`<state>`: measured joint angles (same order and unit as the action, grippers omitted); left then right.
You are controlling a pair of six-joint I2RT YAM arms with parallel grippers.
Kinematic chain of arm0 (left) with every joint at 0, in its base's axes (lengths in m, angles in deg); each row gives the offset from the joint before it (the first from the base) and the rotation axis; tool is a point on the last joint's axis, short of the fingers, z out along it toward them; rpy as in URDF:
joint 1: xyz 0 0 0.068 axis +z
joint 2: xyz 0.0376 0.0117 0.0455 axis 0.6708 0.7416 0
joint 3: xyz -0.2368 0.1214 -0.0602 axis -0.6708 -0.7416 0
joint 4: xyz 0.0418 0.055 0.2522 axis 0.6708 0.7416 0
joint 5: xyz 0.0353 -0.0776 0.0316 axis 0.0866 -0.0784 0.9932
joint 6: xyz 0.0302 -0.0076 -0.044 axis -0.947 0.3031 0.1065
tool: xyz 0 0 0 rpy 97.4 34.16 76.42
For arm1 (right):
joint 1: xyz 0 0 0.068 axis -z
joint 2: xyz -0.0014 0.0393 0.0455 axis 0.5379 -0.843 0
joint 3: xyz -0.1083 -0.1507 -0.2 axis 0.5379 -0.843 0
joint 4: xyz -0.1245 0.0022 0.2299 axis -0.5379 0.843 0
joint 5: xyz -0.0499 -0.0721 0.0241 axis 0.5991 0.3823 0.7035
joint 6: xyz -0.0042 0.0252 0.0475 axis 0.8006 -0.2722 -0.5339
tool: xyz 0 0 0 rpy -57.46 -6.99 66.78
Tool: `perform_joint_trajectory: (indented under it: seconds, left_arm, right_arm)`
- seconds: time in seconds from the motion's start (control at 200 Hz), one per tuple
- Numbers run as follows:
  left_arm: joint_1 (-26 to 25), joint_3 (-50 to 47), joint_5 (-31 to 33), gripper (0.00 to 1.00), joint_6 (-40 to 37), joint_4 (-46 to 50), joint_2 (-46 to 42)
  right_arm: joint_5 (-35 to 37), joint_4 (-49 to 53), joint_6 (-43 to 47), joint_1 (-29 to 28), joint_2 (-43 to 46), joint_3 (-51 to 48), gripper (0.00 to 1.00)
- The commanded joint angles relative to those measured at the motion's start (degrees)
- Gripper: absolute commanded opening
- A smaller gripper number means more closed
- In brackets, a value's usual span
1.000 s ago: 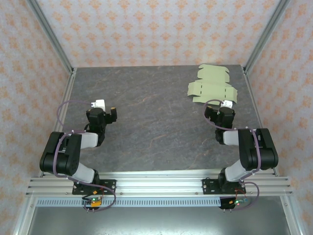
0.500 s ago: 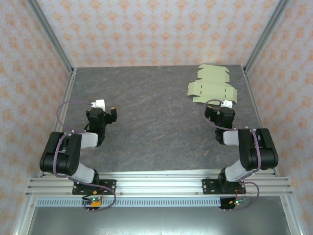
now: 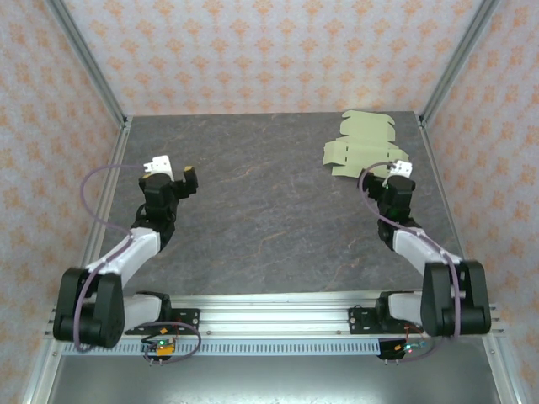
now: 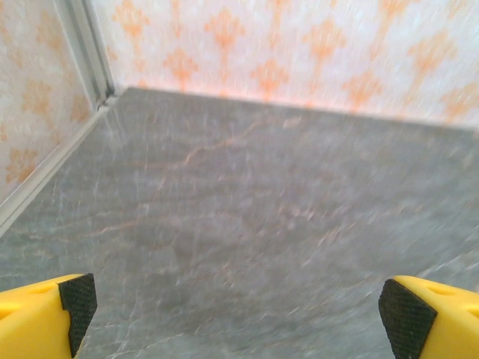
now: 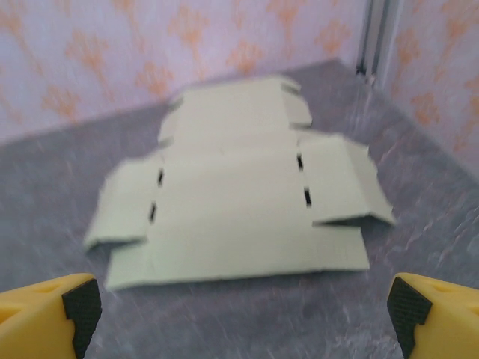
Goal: Fold the paper box
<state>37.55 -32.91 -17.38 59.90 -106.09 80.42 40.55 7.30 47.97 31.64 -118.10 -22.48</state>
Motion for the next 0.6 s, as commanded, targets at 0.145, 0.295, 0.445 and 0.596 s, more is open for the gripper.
perform_joint_trajectory:
  seconds: [0.145, 0.295, 0.445, 0.596]
  left_arm:
    - [-4.8, 13.7, -6.1, 1.00, 6.5, 28.6, -9.3]
    - [-4.7, 18.6, 6.3, 1.00, 18.2, 41.5, -12.5]
    - [-4.3, 19.7, 6.0, 1.00, 17.6, 43.8, -11.7]
    - [-4.3, 25.3, 3.1, 1.00, 13.4, 49.8, -7.7]
  right_arm:
    - [17.2, 28.0, -28.0, 2.1, 5.2, 12.5, 0.99]
    - [3.5, 25.6, -36.7, 7.3, 2.4, 12.9, 0.99]
    - [-11.9, 23.3, -43.4, 14.0, -6.6, 16.2, 0.99]
    - [-22.5, 15.1, -50.6, 20.4, -13.7, 16.5, 1.00]
